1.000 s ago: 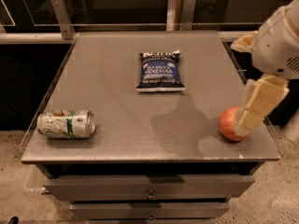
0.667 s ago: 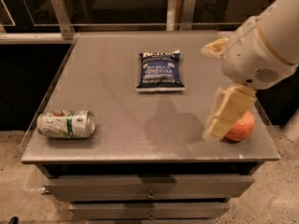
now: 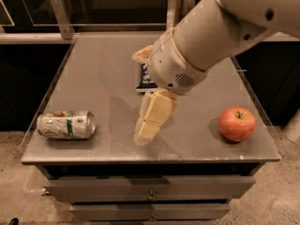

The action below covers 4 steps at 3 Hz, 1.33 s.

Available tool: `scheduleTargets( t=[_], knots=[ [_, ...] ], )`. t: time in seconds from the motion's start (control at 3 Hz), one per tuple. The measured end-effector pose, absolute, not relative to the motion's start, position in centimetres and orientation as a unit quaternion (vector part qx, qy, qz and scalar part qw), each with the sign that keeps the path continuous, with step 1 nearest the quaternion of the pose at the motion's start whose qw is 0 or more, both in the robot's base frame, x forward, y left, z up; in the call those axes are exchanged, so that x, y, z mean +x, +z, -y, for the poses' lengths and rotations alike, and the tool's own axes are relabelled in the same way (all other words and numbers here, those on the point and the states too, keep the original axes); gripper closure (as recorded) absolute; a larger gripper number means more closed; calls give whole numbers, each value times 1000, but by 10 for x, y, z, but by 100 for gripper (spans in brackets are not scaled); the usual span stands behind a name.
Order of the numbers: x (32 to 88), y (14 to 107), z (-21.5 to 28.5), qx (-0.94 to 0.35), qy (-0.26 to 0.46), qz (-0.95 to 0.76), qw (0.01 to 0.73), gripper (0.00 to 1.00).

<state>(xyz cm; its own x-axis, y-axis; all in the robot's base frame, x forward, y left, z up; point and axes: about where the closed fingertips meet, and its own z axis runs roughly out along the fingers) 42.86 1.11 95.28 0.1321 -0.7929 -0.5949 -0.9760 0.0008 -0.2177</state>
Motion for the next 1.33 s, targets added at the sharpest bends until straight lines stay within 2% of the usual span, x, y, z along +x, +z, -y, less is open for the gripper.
scheduleTargets(
  t=[0.67, 1.33],
  knots=[
    [425, 922, -108, -726, 210, -590, 286, 0],
    [420, 891, -166, -731, 253, -570, 278, 0]
  ],
)
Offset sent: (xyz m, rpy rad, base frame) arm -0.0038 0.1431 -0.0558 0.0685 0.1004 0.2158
